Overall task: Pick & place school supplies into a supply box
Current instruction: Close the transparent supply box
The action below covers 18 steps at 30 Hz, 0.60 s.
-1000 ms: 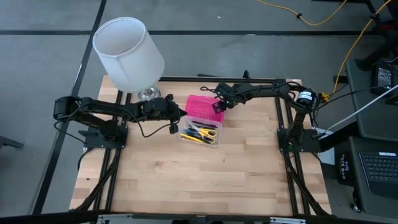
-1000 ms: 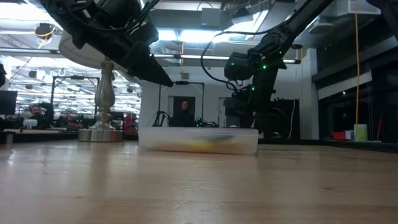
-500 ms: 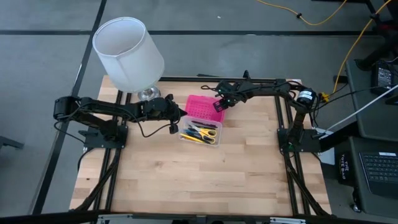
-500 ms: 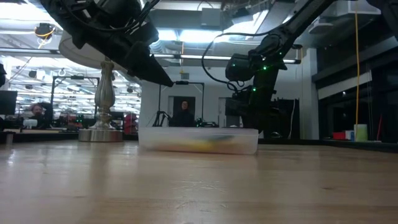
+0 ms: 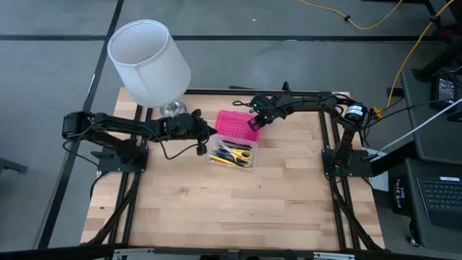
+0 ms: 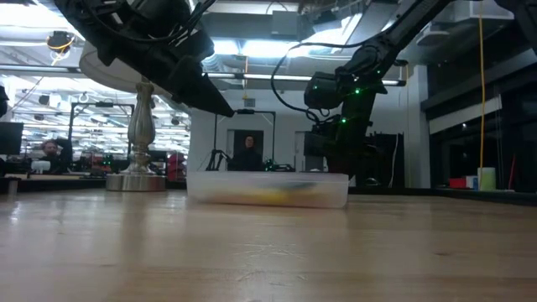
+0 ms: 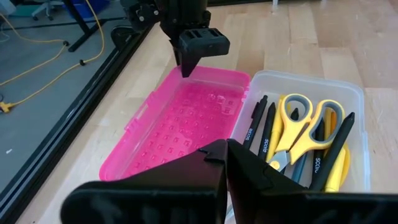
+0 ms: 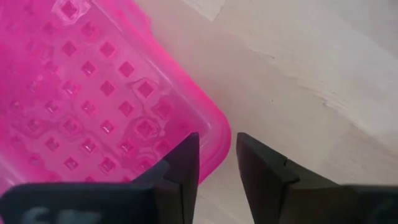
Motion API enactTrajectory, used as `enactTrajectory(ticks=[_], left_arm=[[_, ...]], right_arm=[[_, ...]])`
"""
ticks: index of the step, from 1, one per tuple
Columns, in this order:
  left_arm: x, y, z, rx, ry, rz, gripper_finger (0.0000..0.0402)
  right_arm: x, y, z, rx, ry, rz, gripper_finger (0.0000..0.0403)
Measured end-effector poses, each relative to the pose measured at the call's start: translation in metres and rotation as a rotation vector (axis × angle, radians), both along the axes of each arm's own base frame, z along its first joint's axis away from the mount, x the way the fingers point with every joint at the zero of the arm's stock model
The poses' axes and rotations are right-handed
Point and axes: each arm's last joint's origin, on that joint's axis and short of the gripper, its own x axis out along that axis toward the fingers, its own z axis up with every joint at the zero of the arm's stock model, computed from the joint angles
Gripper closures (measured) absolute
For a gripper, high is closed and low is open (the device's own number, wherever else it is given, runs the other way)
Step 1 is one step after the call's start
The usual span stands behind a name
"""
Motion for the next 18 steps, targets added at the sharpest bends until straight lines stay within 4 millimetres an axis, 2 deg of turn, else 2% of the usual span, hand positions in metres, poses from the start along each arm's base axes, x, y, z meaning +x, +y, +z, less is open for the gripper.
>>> enactTrajectory(ticks=[18], left_arm=[[0.0000,0.0000,0.0000,0.021,0.007,-0.011,0.0396]], right_arm=[[0.0001,-0.0010,0.0003,-0.017,0.011,0.065,0.0290]])
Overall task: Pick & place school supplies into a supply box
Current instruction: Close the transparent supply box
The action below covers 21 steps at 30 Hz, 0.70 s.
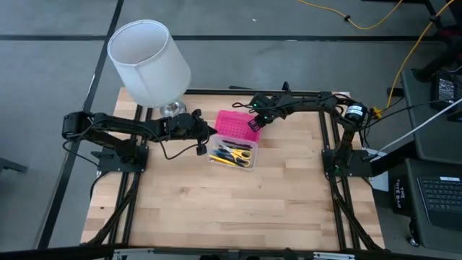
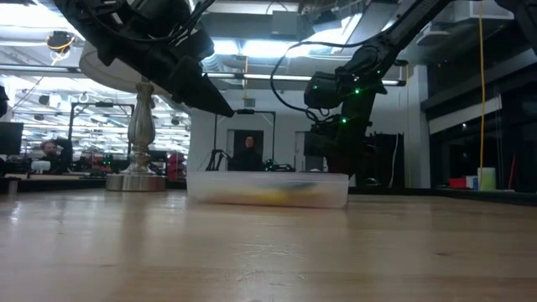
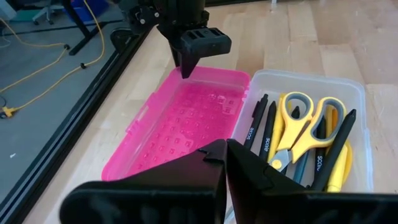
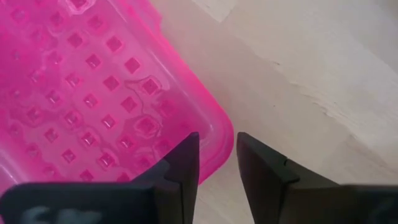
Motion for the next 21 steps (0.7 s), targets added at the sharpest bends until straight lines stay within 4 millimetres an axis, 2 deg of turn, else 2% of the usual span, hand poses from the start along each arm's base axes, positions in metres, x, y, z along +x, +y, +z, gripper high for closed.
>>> enactTrajectory(ticks=[4,12,21], left_arm=[[0.000,0.000,0.000,0.001,0.000,0.000,0.0396],[0.000,0.000,0.000,0.001,0.001,0.000,0.0396],[0.000,0.000,0.000,0.001,0.001,0.000,0.0396]], right_arm=[[-0.001,-0.004,0.000,-0.001,-0.004,-0.012,0.0290],[0.004,-0.008,0.015,-0.013,-0.006,0.010,0.0290],[0.000,-0.006,0.013,0.011,0.052,0.032,0.0290]])
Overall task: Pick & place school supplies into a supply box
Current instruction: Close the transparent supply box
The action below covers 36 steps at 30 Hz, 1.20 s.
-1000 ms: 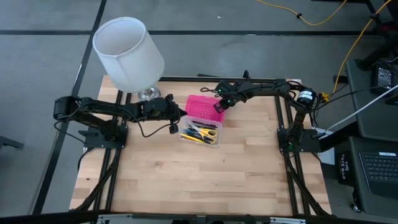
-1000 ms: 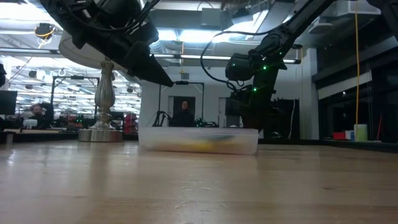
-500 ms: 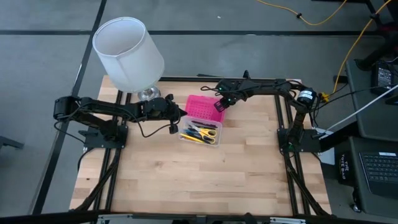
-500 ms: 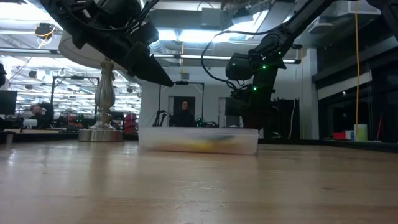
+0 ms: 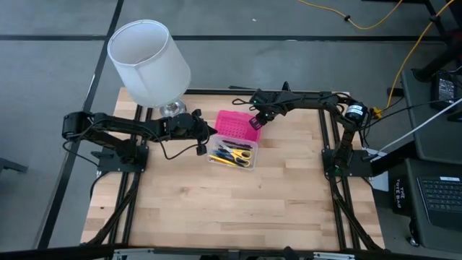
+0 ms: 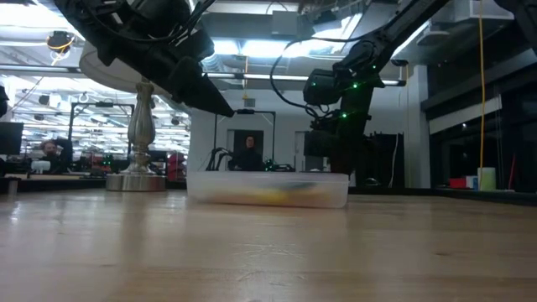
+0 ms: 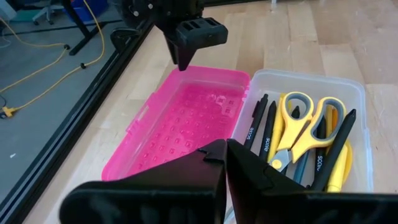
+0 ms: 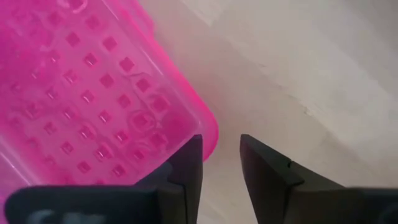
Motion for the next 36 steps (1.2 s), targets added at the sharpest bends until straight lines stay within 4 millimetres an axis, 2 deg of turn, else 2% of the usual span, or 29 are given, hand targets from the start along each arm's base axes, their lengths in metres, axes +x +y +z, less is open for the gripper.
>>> enactTrajectory(ticks=[30,36], left_arm=[[0.0000,-0.0001,0.0000,-0.009,-0.003,0.004,0.0400],[0.0000,-0.0001,0.0000,-0.009,-0.003,0.004,0.0398]], right_arm=[[0.0034,0.0011,0.0004,-0.007,-0.029,0.007,0.0290],[-0.0001,0.0030,-0.0080,-0.001,-0.031,-0.015,0.0290]])
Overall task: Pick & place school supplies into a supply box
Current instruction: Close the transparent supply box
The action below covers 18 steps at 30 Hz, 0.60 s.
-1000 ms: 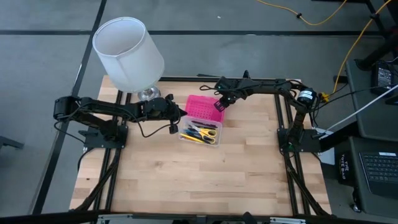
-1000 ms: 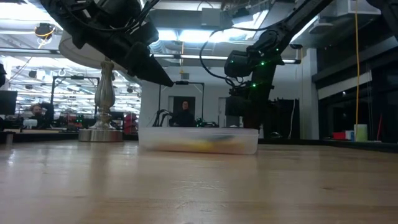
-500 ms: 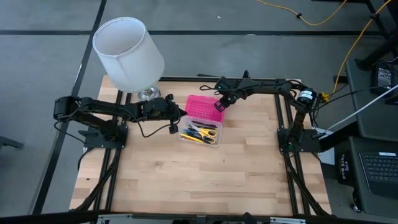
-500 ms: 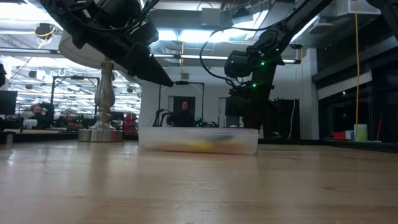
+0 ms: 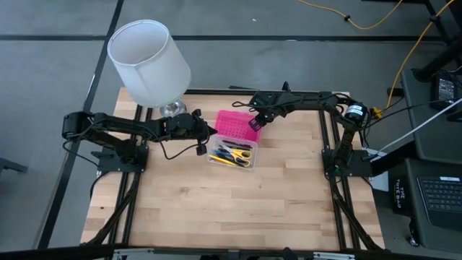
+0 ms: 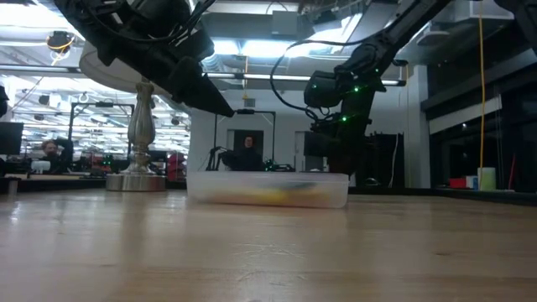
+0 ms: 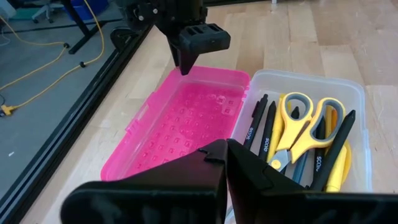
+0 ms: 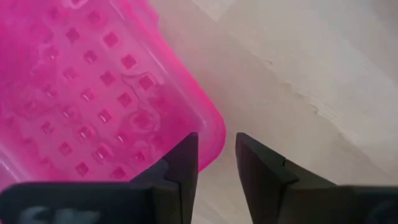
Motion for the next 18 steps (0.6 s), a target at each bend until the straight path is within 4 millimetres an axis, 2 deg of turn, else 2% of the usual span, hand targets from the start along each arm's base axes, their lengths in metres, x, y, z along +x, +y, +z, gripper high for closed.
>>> enactTrajectory(ticks=[13,18], left_arm=[[0.0000,0.0000,0.0000,0.000,0.000,0.000,0.0396],[0.0000,0.0000,0.0000,0.001,0.000,0.000,0.0396]], right_arm=[[0.0018,-0.0010,-0.0003,-0.019,-0.020,0.019,0.0292],[0.0018,-0.0010,-0.0003,-0.020,-0.019,0.023,0.0318]])
